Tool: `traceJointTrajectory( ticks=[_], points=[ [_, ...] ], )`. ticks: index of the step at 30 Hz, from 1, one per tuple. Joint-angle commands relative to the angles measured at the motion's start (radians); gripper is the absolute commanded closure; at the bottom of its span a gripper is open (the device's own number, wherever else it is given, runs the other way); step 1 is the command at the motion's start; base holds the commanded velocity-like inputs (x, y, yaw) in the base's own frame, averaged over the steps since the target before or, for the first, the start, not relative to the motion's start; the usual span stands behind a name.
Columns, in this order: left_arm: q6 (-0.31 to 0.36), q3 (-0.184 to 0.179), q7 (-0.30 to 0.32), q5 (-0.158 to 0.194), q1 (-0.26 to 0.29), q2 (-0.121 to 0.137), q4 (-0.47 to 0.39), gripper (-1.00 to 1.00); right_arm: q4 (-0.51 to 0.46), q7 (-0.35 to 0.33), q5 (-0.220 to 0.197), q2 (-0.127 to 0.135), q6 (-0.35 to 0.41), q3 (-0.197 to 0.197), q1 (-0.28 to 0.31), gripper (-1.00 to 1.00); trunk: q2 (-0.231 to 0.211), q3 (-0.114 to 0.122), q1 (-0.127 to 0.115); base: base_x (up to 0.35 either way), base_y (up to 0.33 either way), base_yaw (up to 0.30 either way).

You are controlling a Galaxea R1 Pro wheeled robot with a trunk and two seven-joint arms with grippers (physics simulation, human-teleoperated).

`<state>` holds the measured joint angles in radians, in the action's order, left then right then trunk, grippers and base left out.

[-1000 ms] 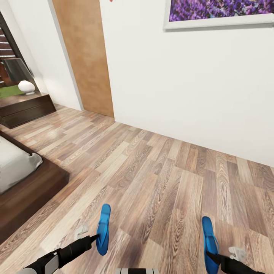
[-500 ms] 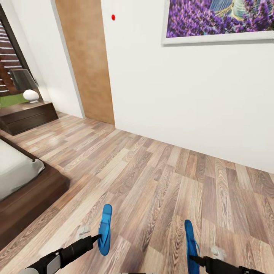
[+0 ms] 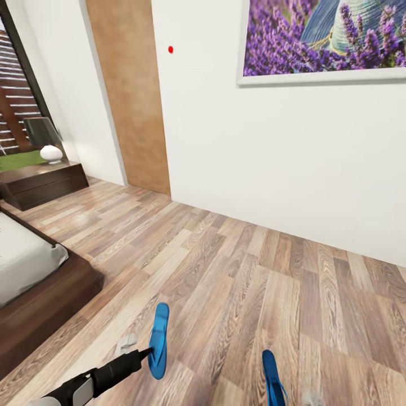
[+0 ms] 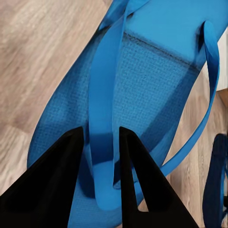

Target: In the bedroom, move the book from the bed onto either nightstand, and place the two sandals side by side next to the bed.

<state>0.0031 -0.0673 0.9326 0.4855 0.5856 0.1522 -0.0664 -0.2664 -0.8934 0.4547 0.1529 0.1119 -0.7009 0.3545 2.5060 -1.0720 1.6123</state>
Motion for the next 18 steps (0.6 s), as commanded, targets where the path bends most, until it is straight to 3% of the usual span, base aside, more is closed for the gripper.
traceJointTrajectory(
  ticks=[1,14,18],
  points=[
    [0.000,-0.008,0.002,0.007,0.000,0.000,0.000,1.00,0.013,0.009,0.000,0.000,0.006,-0.011,0.001,1.00,0.000,0.003,-0.001,0.000,0.000,0.000],
    [0.000,-0.008,-0.060,0.004,0.000,-0.008,0.001,1.00,0.038,0.031,-0.005,0.013,-0.008,-0.015,0.000,1.00,-0.003,0.053,-0.006,0.000,0.000,0.000],
    [0.000,-0.008,-0.064,-0.020,0.000,-0.017,0.002,1.00,0.038,0.031,-0.005,0.013,-0.009,-0.016,0.000,1.00,-0.004,0.069,-0.008,0.000,0.000,0.000]
  ],
)
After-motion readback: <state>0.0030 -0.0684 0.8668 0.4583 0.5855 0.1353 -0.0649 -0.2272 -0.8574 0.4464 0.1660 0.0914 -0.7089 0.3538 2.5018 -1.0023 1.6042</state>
